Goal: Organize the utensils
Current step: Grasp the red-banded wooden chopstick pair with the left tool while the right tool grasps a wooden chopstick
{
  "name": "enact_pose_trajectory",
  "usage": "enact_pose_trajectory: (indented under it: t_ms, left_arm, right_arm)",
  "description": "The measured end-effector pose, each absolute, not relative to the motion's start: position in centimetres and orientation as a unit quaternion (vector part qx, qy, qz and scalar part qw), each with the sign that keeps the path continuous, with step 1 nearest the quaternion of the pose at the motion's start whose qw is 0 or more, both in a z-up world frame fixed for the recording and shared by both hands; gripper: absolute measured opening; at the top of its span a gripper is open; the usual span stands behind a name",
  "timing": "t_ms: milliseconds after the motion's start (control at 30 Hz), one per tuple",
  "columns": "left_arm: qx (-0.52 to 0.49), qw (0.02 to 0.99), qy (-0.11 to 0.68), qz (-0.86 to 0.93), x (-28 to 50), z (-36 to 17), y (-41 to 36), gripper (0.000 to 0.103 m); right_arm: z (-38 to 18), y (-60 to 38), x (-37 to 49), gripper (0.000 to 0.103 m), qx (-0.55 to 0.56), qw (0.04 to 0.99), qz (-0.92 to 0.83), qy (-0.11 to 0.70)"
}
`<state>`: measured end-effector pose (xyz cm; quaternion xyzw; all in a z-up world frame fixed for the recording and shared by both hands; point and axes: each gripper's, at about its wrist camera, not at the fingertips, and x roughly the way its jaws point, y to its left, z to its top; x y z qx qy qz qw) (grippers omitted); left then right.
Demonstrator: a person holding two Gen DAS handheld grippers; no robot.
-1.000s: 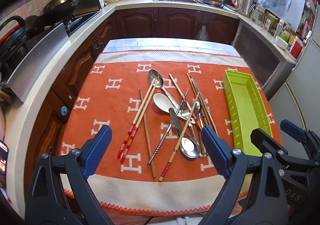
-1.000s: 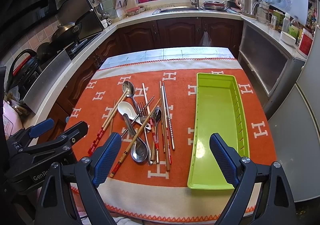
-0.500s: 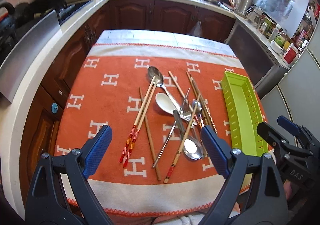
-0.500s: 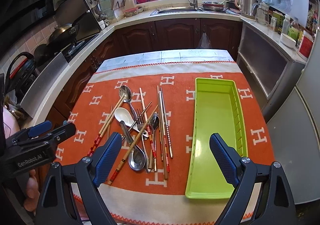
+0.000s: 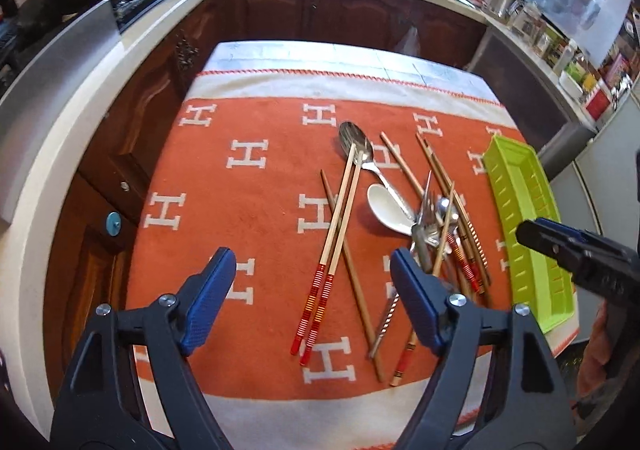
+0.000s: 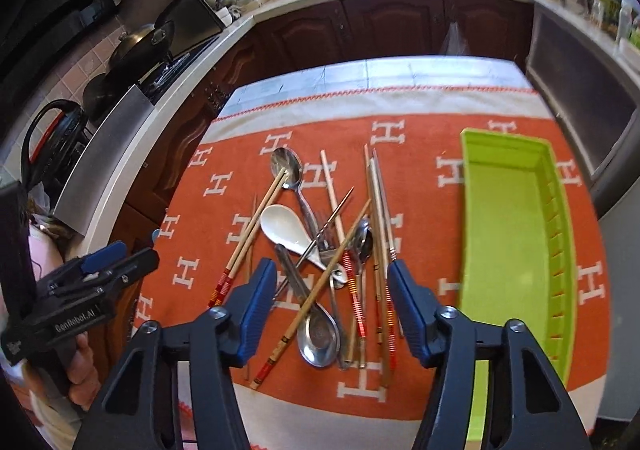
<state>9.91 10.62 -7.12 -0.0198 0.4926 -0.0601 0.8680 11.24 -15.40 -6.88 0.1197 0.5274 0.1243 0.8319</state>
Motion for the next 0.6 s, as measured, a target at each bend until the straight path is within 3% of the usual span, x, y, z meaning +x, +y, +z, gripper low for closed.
enact_pose_trajectory:
  t_ms: [67, 233, 300, 600]
  left_arm:
    - [-0.004, 0.864, 0.499, -0.062, 10.4, -8.4, 10.2, 0.073]
    - [0.009, 0.845, 0.529, -0.074, 12.5, -12.1, 9.8, 0.044]
    - [0.001, 0.836, 0.543, -0.082, 13.5, -13.5, 10.0, 0.037]
    - [-0.003, 0.818, 0.564, -0.115, 16.6, -16.3, 9.7, 0.021]
  right_arm:
    - [-8.4, -14.9, 12.4, 0.047, 0.134, 0.817, 0.128, 0.546]
    - [-12.2, -14.4, 14.2, 0.037, 0.171, 0.784, 0.13, 0.582]
    - [-13.5, -14.3, 14.8, 0.034, 0.185, 0.773, 0.127, 0.594]
    - [-17.2, -12.8, 17.0, 0.022, 0.215, 0.738, 0.12, 0.628]
